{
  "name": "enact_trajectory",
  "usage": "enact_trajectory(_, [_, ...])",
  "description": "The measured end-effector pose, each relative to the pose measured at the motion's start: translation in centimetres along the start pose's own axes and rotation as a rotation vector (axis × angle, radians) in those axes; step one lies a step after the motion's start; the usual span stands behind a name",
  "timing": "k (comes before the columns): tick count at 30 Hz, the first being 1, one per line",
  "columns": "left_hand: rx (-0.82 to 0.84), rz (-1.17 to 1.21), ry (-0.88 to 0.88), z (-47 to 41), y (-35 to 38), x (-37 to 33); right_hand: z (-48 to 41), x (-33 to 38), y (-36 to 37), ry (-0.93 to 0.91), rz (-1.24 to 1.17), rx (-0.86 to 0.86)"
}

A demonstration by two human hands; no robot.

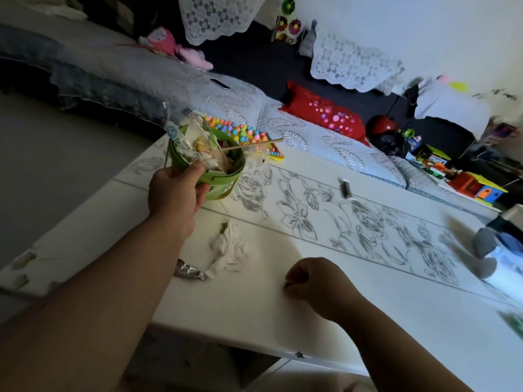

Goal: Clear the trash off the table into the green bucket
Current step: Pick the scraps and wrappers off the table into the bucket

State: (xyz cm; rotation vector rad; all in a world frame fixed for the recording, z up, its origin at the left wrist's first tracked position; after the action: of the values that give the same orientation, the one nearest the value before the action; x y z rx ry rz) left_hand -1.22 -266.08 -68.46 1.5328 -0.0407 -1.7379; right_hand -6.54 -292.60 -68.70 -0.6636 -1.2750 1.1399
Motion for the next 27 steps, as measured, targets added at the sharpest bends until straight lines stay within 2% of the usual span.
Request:
enact_trajectory(2, [-0.001, 0.002, -0.001, -0.1, -0.1, -0.1, -0.6, 1.8, -0.2, -0.037, -0.178, -0.072])
enact_trajectory(4, [-0.003, 0.008, -0.006, -0.2, -0.2, -0.1, -1.5, 3.8, -0.2, -0.074, -0.249, -0.099])
enact_trajectory(7, [0.003, 0.009, -0.009, -0.4, -0.3, -0.3, -3.5, 5.9, -0.1, -0.1, -0.224, -0.094])
enact_trajectory(11, [0.018, 0.027, -0.013, -0.8, -0.5, -0.5, -5.9, 4.7, 1.3, 0.006, -0.129, 0.001])
enact_trajectory(13, [0.019, 0.04, -0.014, -0.9, -0.6, -0.6, -6.2, 4.3, 1.9, 0.033, -0.164, 0.025])
enact_trajectory(20, [0.019, 0.039, -0.017, -1.2, -0.8, -0.7, -5.9, 4.4, 1.8, -0.011, -0.097, -0.02])
enact_trajectory(27, [0.028, 0.034, -0.026, -0.7, -1.1, -0.6, -3.7, 6.1, -3.8, -0.023, -0.537, -0.237])
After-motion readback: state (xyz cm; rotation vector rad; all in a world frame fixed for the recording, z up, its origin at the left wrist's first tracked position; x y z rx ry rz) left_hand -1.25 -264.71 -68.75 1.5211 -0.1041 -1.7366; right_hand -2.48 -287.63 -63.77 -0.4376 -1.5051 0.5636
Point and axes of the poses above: each hand's wrist, its own z-axis away from the middle knuckle, its own y-axis out of the palm, x = y × z, the point moved 9 cm from there along -z, towards the middle knuckle, and after that the axes turned 3 degrees about -y, right-handed, at the moved point
